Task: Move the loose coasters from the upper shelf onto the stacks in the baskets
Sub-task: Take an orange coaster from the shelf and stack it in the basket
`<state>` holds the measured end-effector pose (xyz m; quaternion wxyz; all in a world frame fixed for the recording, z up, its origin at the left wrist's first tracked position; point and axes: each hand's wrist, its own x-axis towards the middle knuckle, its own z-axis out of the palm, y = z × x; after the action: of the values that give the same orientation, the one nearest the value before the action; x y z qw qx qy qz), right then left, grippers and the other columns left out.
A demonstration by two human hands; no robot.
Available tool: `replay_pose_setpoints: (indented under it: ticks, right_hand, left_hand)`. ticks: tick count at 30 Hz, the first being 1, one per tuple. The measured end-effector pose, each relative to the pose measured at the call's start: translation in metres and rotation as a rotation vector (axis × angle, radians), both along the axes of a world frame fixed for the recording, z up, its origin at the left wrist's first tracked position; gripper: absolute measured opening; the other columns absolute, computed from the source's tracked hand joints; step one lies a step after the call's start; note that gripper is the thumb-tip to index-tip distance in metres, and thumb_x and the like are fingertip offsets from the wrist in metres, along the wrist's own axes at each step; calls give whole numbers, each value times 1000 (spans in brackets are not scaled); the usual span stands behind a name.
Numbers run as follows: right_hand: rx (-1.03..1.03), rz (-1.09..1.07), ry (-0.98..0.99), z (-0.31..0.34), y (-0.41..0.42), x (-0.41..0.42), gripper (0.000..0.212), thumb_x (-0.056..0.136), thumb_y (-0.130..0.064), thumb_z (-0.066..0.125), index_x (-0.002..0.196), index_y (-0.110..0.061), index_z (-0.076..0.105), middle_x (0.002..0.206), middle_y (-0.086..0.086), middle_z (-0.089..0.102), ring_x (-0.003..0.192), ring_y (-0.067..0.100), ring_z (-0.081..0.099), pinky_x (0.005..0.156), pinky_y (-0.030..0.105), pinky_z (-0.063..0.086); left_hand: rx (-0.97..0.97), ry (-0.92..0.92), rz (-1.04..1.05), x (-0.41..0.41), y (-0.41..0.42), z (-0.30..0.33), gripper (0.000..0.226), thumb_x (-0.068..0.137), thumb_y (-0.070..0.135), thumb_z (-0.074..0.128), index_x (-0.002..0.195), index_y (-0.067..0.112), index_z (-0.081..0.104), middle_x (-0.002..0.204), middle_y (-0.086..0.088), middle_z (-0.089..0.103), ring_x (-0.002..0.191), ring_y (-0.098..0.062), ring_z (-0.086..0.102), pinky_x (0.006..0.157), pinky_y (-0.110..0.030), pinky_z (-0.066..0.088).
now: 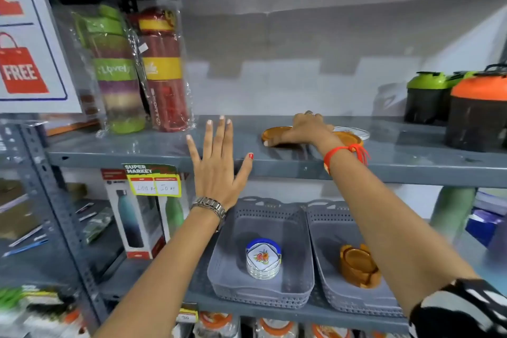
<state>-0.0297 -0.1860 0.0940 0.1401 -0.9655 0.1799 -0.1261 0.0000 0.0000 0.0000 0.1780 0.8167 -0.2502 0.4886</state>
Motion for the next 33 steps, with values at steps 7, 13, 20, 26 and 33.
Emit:
replay_pose_setpoints:
  ticks: [7, 13, 20, 26, 33]
  right_hand:
    - [48, -44, 15, 2, 1, 0, 98, 49, -77, 68, 122, -14, 53, 142, 13, 37, 137, 34, 25, 110, 57, 26]
    - [-25, -59, -171, 2, 12, -10, 90, 51, -71, 72, 121, -17, 54, 133, 8, 49, 130, 32, 34, 105, 59, 29]
    - [-84, -49, -623, -15, 24, -46, 100, 51, -66, 75, 135, -20, 44, 130, 6, 46, 126, 30, 39, 111, 59, 23]
    - [-6, 8, -1051, -42, 48, -84, 94, 49, -67, 72, 127, -18, 53, 121, 10, 45, 113, 25, 41, 97, 47, 40]
    - [30, 28, -1242, -42, 77, -126, 95, 54, -64, 77, 130, -12, 52, 119, 10, 44, 113, 18, 36, 95, 49, 41]
  left_hand:
    - [-55, -71, 29, 6, -5, -7, 67, 91, 49, 29, 143, 6, 30, 148, -6, 34, 137, -28, 29, 113, -53, 6]
    - [-87, -108, 21, 9, -8, -10, 66, 91, 49, 29, 141, 7, 36, 145, -6, 39, 135, -28, 34, 113, -53, 12]
    - [-94, -105, 6, 9, -8, -9, 66, 93, 51, 23, 139, 6, 40, 142, -6, 44, 133, -29, 36, 113, -53, 9]
    - [-58, -119, 27, 10, -6, -10, 65, 94, 50, 25, 138, 6, 42, 144, -4, 41, 134, -29, 35, 112, -54, 1]
    - [-63, -107, 30, 10, -7, -9, 68, 94, 52, 19, 137, 6, 43, 141, -4, 45, 132, -30, 38, 113, -52, -4]
